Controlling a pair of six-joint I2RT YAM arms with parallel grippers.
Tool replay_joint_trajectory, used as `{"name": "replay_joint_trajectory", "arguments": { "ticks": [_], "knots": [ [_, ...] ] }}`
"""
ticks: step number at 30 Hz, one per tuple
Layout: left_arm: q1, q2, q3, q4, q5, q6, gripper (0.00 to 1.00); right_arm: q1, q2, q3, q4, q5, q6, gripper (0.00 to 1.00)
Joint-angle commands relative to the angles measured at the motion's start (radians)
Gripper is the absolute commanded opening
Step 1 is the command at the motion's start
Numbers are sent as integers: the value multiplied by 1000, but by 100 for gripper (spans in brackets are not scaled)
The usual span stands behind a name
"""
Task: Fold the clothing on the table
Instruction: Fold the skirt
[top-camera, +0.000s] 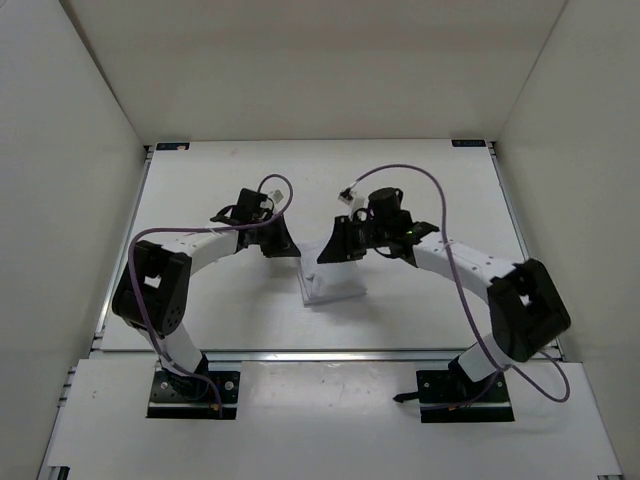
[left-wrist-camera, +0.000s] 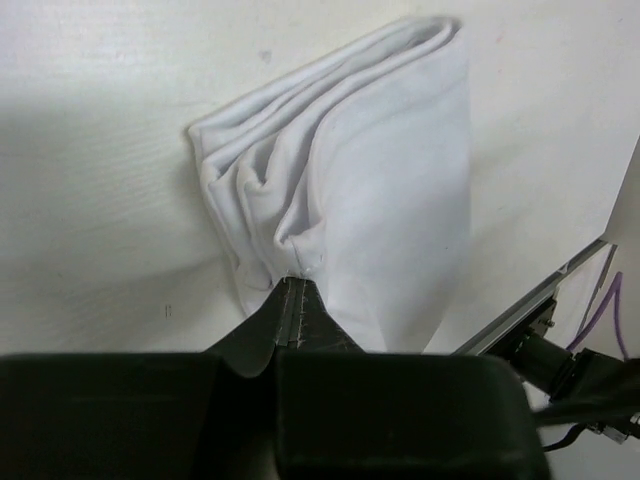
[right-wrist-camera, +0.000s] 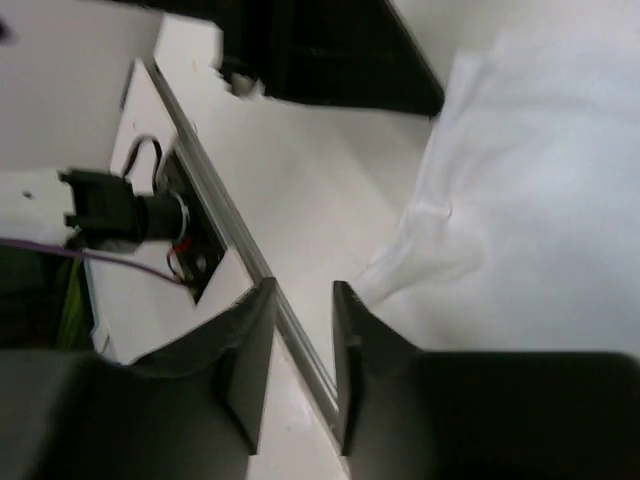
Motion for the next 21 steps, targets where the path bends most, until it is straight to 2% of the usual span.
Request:
{"name": "replay_joint_trajectory", "arguments": {
  "ticks": [1, 2, 3, 4, 12, 16, 21],
  "knots": [
    [2, -44, 49, -21, -10, 20, 2, -60, -130, -14, 13, 76, -15, 23],
    [-2, -62, 49, -17, -7, 18, 1, -73, -139, -33, 13, 87, -19, 16],
    [-8, -69, 33, -17, -16, 26, 1, -92, -136, -62, 13, 98, -21, 4],
    [-14, -82, 17, -12, -22, 20, 0, -94, -122, -80, 12, 92, -25, 0],
    [-57, -113, -59, 5, -38, -20, 0, 7, 34, -117, 47, 125, -56, 0],
    [-39, -72, -90, 65, -30, -42, 0, 38, 98, -55, 53, 121, -59, 0],
    [-31, 5, -44, 71, -56, -43, 0, 53, 174, -22, 124, 101, -39, 0]
  ]
}}
